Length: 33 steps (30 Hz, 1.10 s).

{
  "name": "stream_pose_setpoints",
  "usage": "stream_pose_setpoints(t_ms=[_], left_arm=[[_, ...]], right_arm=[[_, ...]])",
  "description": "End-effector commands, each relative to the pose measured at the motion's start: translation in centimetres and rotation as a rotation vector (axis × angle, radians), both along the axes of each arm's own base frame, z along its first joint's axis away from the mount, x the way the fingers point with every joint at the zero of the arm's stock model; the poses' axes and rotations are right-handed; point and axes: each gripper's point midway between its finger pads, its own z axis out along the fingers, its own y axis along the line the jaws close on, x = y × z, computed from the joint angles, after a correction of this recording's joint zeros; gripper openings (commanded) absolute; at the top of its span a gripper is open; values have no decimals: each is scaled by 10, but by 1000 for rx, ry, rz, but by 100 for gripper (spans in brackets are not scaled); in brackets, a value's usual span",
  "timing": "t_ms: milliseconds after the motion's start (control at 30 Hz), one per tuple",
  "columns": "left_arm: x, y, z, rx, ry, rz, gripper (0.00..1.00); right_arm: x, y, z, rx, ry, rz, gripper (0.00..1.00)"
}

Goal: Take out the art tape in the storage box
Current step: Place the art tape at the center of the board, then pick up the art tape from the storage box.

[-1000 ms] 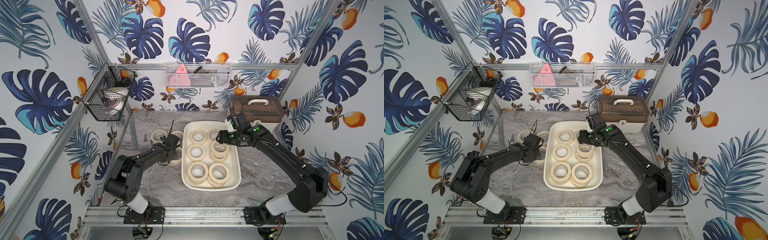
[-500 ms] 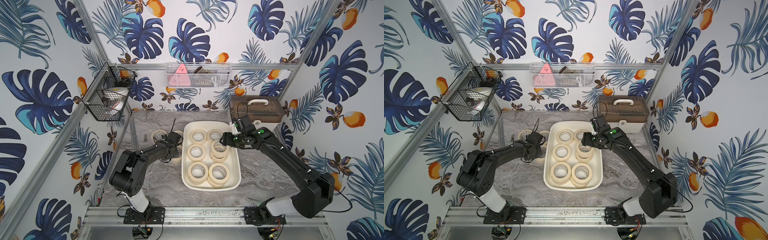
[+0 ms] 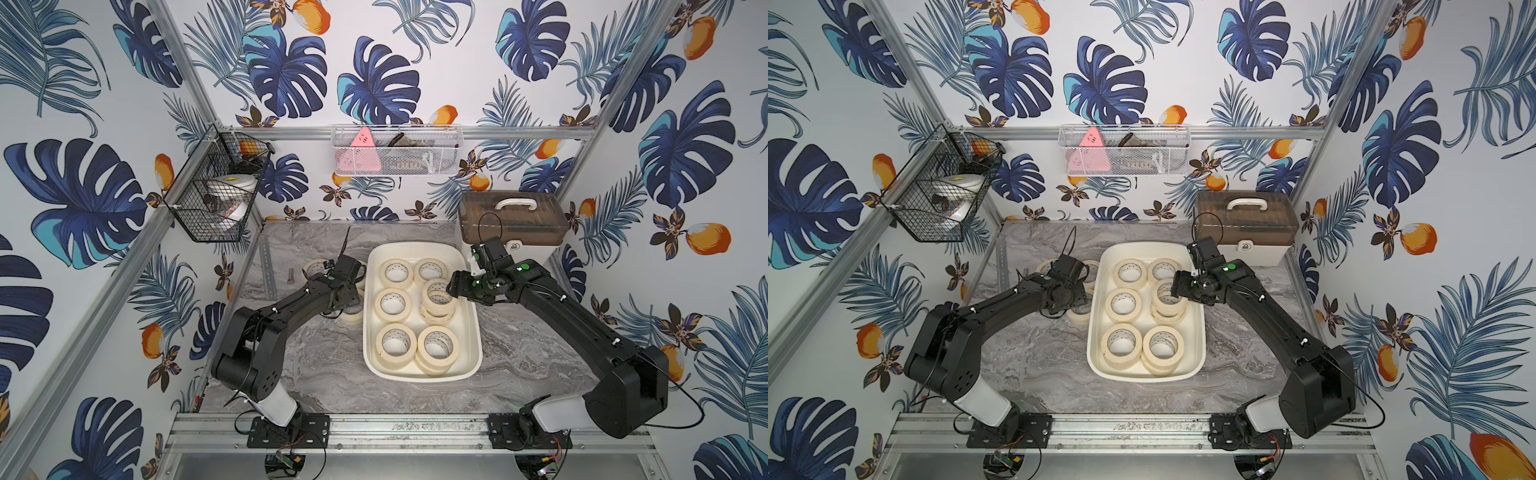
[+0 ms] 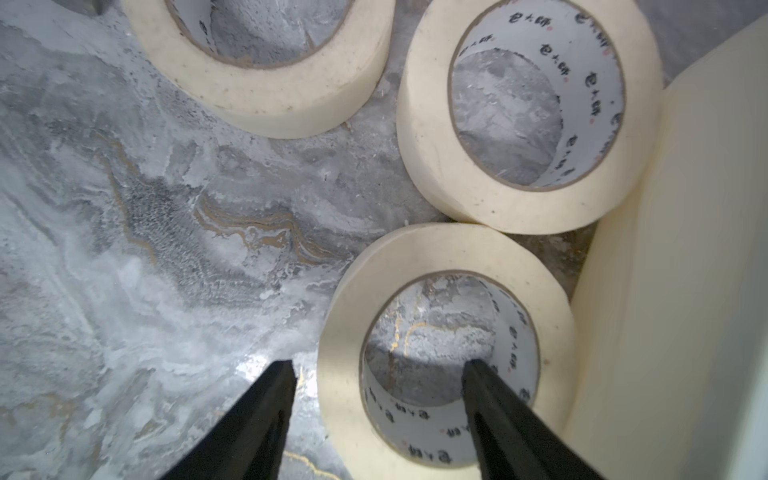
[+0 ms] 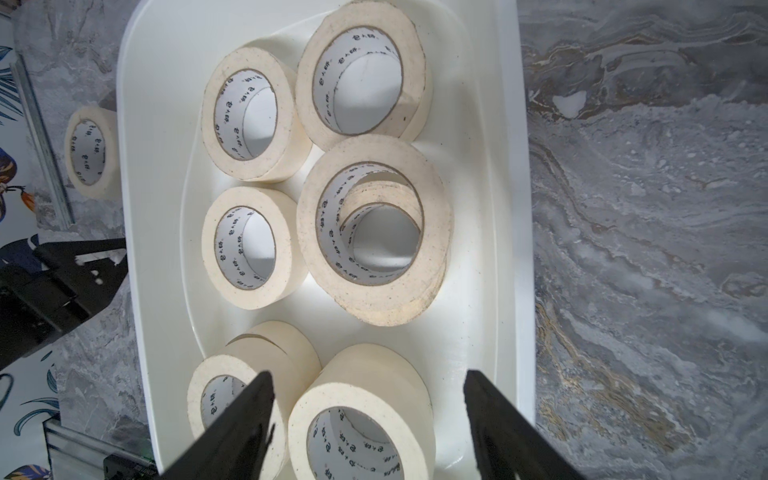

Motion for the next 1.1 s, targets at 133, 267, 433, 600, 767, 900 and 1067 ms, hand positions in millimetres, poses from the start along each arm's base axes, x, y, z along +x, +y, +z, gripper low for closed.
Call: stream_pose_setpoints(t_ms=[133, 267, 433, 600, 767, 900, 1067], left_arm=[[-20, -8, 37, -35, 25, -113, 85], [-28, -7, 55, -36, 4, -160, 93], [-36, -6, 79, -59, -53, -193, 99], [-43, -1, 97, -46, -87, -200, 99], [-49, 4, 110, -35, -119, -192, 99], [-52, 8, 119, -32, -150, -187, 99], [-56, 9, 123, -28, -154, -196, 99]], right_arm=[[5, -1, -24, -3, 45, -14, 73], [12, -2, -36, -12, 58, -23, 73], [20, 0, -49, -10, 76, -31, 71], [30, -1, -60, -30, 87, -41, 70], [38, -1, -68, -45, 98, -43, 68], [44, -2, -76, -56, 105, -48, 66], [50, -3, -87, -76, 121, -61, 64]])
